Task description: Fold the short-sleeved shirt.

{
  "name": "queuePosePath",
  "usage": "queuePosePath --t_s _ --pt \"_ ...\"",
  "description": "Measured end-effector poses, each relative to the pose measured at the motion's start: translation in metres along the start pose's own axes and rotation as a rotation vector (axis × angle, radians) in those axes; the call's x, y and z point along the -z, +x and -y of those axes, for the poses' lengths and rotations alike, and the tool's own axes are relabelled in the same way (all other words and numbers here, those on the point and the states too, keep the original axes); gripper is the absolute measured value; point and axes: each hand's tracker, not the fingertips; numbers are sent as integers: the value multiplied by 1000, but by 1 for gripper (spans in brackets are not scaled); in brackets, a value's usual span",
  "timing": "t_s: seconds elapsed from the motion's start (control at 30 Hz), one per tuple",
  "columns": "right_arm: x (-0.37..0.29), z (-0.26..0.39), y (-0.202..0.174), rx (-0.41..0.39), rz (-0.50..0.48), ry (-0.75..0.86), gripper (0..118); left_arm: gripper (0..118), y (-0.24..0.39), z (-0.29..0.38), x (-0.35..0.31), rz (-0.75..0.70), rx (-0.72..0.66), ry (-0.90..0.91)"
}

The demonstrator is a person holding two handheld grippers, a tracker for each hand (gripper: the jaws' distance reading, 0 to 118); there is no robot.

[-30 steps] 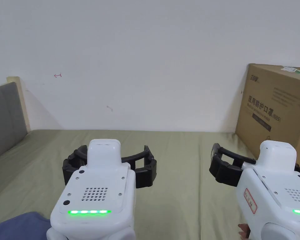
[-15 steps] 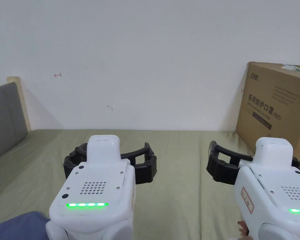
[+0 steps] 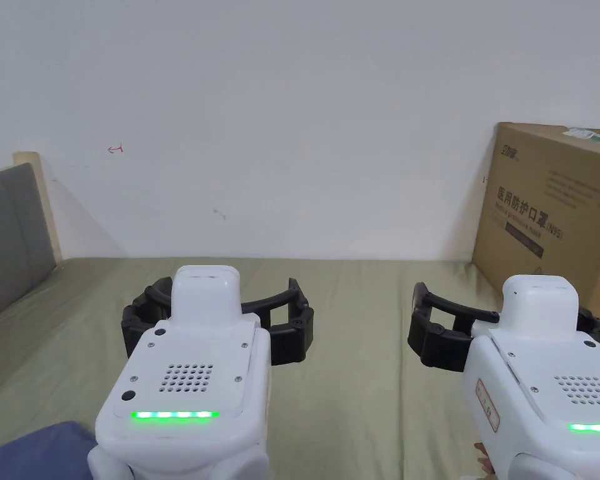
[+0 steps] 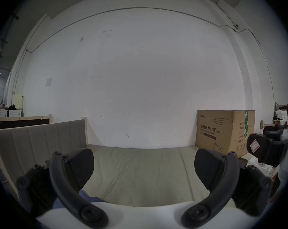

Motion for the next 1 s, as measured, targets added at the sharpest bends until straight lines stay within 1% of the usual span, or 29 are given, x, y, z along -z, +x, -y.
queuePosePath --t_s 0.03,0.2,0.4,0.5,0.6,0.73,0.9,1.0 --pt "0 0 -1 -4 9 1 118 118 0 0 0 1 3 -3" --pt "-1 0 0 16 -9 -3 118 118 0 1 0 -4 3 -11" --pt "-3 0 -2 0 18 12 118 118 -2 0 2 -17 -5 -30" --pt "-6 0 -1 7 19 30 118 118 -5 0 3 -19 -19 -45" --pt "-5 0 -2 -5 25 29 118 118 -7 0 3 -23 -28 -47" --pt "-7 1 -2 -16 22 27 118 118 -5 -1 1 -65 20 -20" --pt "-10 1 -3 -27 12 41 118 118 -1 -2 0 -25 44 -19" --pt "-10 0 -4 -30 4 44 118 118 0 -1 0 -33 53 -18"
